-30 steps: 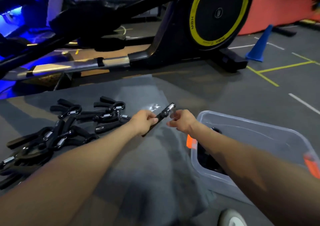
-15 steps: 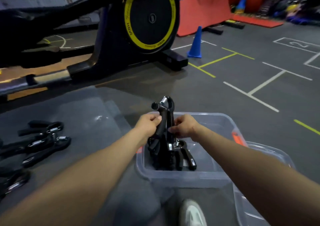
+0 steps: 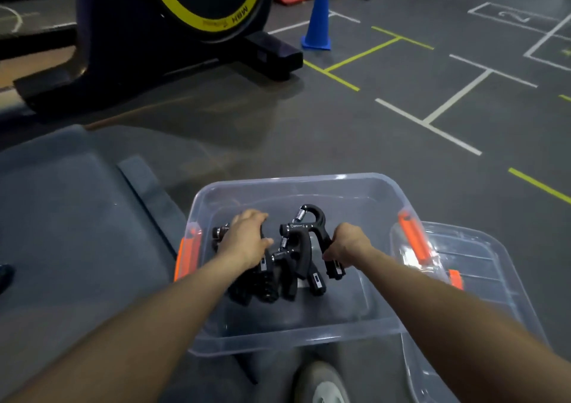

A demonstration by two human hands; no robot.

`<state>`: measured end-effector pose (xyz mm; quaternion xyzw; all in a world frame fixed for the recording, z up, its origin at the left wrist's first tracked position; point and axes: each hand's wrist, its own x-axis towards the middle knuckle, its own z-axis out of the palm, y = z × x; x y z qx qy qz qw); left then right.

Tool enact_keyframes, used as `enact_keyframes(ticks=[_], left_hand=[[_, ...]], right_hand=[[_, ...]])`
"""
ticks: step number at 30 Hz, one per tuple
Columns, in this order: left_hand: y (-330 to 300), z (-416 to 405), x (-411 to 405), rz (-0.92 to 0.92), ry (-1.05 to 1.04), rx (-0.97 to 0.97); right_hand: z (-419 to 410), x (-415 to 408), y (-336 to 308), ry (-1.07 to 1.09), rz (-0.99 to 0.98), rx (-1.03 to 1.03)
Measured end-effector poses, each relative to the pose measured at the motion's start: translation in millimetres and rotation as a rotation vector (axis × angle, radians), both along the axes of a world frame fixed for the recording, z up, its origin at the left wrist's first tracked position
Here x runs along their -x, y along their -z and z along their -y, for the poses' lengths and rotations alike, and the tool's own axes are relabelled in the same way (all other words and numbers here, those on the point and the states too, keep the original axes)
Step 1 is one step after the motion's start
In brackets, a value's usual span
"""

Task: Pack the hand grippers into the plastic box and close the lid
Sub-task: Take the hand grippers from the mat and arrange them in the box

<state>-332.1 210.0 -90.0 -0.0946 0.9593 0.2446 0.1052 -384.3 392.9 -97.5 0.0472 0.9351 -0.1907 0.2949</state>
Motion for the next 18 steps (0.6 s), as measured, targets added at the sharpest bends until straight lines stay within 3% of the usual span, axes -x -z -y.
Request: enact_keyframes(ticks=[10, 18], left_hand=[[19, 4, 18, 0.220, 0.061, 0.019], [18, 7, 23, 0.270, 0.096, 0.003]], right_hand=[[11, 7, 37, -0.072, 0.070, -0.023], [7, 7, 51, -0.061, 0.116, 0.026]])
